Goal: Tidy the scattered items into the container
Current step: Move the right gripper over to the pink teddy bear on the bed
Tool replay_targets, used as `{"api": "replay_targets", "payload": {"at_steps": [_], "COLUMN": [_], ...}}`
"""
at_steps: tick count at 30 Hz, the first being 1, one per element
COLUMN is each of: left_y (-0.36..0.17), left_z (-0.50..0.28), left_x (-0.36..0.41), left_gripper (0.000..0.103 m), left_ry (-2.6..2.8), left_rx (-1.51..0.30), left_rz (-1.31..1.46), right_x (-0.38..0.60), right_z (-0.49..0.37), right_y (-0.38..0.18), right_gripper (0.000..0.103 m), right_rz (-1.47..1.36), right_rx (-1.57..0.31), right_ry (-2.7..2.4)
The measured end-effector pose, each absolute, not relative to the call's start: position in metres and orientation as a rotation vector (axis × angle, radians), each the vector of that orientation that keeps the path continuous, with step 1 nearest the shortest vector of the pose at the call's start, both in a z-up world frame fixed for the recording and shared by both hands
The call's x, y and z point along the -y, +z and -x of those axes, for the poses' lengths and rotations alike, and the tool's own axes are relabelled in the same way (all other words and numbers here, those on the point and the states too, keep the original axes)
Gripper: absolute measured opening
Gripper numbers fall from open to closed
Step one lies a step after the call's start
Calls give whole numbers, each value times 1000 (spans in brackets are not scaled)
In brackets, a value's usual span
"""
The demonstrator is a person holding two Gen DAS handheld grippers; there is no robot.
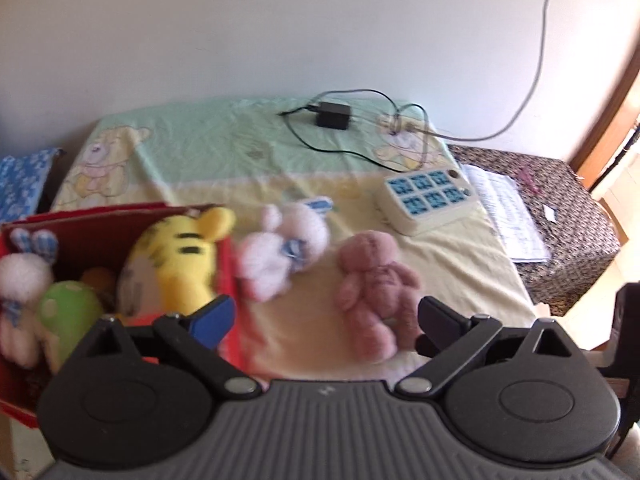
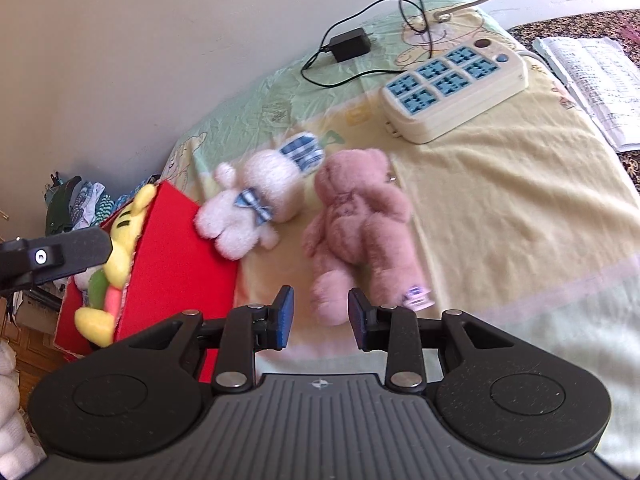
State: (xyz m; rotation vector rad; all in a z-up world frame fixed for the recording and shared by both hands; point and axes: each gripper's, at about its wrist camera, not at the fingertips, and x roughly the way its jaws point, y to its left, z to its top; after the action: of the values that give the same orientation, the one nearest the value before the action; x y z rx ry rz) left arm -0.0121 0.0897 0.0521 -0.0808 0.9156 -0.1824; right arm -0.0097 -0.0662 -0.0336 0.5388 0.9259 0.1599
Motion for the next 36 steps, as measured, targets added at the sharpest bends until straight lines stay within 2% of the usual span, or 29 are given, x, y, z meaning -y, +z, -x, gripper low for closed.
{"api": "replay_targets", "payload": {"at_steps": [8,23,29,31,36], "left_y": [-10,-80,-92,-95,-96], "left_z": [-5,-46,-58,-59,-56], "left_x": [-44,-47,-59,-61,-57], "left_gripper": [96,96,81,80,78], "left_ry": [-215,-182,-203,-208,-248], "left_rx": [-996,-1100,-1137,-1152,-1163], "left_rz": [117,247,320,333,320], "right_x": [111,131,125,126,122], "right_z": [0,-42,-59,-65,-72], "right_y": [-56,-84,-94,-97,-101], "right_gripper": [34,35,37,47,47], "right_rz": [-548,-614,-622,-653,-696], "right_rx": [-965,-1017,-1043,-1054,-1075], "right_ry": [166,230,262,273,304]}}
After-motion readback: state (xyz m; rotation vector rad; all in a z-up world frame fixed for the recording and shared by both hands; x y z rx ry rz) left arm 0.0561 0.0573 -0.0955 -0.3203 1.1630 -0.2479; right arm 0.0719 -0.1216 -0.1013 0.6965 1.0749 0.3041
